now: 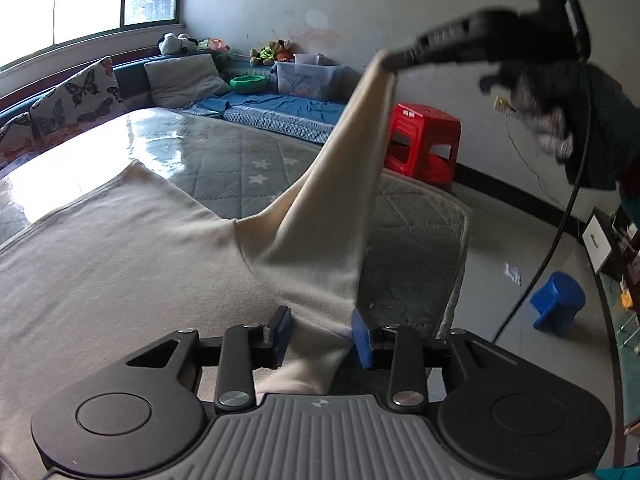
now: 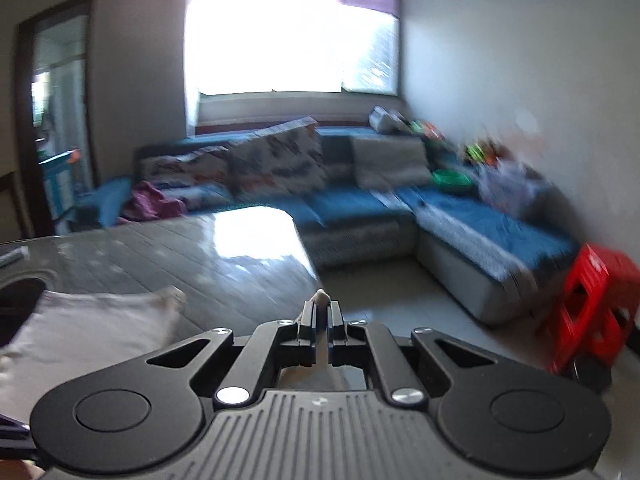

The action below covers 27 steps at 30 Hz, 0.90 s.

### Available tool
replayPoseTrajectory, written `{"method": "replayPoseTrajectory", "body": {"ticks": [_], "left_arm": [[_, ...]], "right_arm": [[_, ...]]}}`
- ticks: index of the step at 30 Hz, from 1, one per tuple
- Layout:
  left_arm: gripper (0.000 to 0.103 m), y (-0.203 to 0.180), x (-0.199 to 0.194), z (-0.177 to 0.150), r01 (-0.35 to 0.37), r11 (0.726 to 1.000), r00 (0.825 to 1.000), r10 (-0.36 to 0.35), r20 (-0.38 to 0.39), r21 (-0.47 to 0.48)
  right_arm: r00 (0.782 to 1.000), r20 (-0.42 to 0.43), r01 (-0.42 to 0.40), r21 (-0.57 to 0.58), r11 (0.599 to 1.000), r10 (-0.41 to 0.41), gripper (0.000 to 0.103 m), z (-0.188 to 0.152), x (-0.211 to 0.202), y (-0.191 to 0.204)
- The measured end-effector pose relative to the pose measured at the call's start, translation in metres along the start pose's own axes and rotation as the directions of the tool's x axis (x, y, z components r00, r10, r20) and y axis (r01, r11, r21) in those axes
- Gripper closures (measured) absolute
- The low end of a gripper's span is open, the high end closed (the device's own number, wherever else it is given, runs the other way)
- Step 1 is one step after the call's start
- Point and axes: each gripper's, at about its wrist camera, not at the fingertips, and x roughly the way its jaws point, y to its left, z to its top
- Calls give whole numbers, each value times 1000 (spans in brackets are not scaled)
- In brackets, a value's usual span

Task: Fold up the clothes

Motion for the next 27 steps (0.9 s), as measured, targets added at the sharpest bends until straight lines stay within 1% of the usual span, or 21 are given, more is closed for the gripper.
{"method": "replayPoseTrajectory", "body": {"ticks": [2,4,6,8,11,14,16,19,20,22,23,25,27], "left_arm": [[64,6,-10,0,-10,1000,1000,11,21,-15],[61,17,-24,-3,-38,999,998,39,44,-36],[60,31,-40,-8,-77,995,995,81,62,-62],[60,46,-55,-15,-129,987,988,136,70,-100],[58,69,-73,-27,-202,965,974,216,64,-169],[57,90,-89,-40,-267,932,957,287,47,-245],[56,99,-99,-49,-298,910,946,322,38,-290],[56,110,-111,-62,-324,881,935,354,28,-345],[56,112,-113,-64,-327,875,933,359,25,-356],[56,114,-117,-69,-330,868,931,363,20,-371],[56,115,-118,-70,-331,867,932,363,18,-373],[56,113,-116,-69,-331,867,932,362,14,-373],[56,112,-115,-69,-331,868,932,361,14,-370]], "right_arm": [[998,37,-50,-53,997,52,99,14,-10,22],[993,60,-98,-108,989,105,99,23,-17,45],[981,69,-169,-177,970,184,99,30,-24,77],[963,68,-238,-239,941,260,99,35,-29,107],[923,31,-357,-311,881,384,99,29,-29,152],[879,-34,-454,-359,815,475,99,14,-24,191],[847,-100,-518,-377,768,522,99,1,-15,219],[803,-186,-592,-357,723,566,98,-19,-2,249],[788,-210,-614,-345,710,579,98,-27,0,257],[763,-247,-646,-336,685,598,95,-36,9,268],[754,-259,-656,-331,678,604,92,-41,9,271],[735,-287,-678,-319,662,614,92,-51,5,275],[737,-294,-676,-332,658,608,88,-54,0,267]]}}
